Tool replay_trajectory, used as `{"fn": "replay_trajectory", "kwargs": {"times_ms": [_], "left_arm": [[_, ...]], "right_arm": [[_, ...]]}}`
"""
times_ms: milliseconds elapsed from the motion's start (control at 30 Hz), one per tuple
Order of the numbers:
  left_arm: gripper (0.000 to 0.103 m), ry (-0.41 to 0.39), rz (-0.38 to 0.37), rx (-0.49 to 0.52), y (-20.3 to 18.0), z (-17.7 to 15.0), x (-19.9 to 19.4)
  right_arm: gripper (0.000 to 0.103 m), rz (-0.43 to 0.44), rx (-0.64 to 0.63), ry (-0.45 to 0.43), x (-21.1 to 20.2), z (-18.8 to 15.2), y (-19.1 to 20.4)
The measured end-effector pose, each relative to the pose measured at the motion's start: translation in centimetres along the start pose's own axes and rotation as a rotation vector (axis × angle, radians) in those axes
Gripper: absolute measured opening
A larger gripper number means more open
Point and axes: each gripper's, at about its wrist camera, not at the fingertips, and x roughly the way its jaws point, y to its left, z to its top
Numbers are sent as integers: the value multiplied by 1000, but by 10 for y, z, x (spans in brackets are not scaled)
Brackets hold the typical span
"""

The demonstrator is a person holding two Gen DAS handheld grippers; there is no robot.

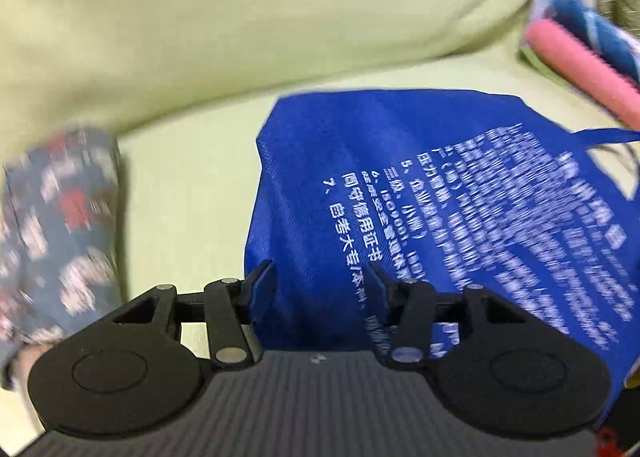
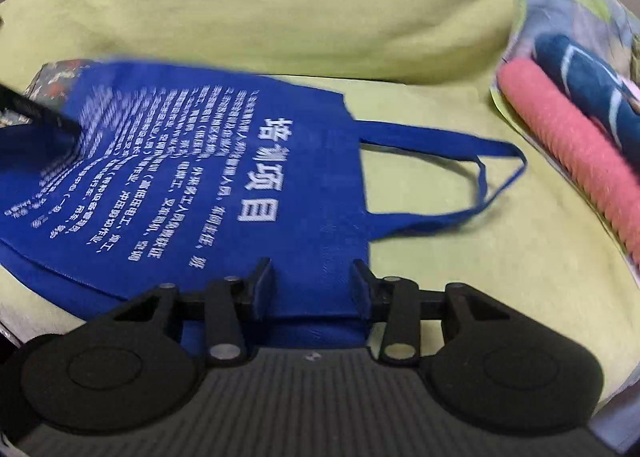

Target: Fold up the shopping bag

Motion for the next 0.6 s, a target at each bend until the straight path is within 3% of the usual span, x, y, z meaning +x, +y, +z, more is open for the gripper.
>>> {"fn": "replay_trajectory", "kwargs": {"times_ms": [167, 300, 500, 600], "left_arm": [[56, 30, 21, -13, 0, -5, 10], [55, 4, 21, -17, -5, -15, -25], [60, -21, -85, -190, 8, -52, -83], [58, -36, -64, -246, 11, -70, -100]], "right_arm": [[41, -4, 25, -7, -8, -3, -16], [46, 17, 60, -31, -14, -4, -31], [51, 56, 170, -41, -30, -10, -49], [51, 30, 132, -62, -42, -13, -49]]}}
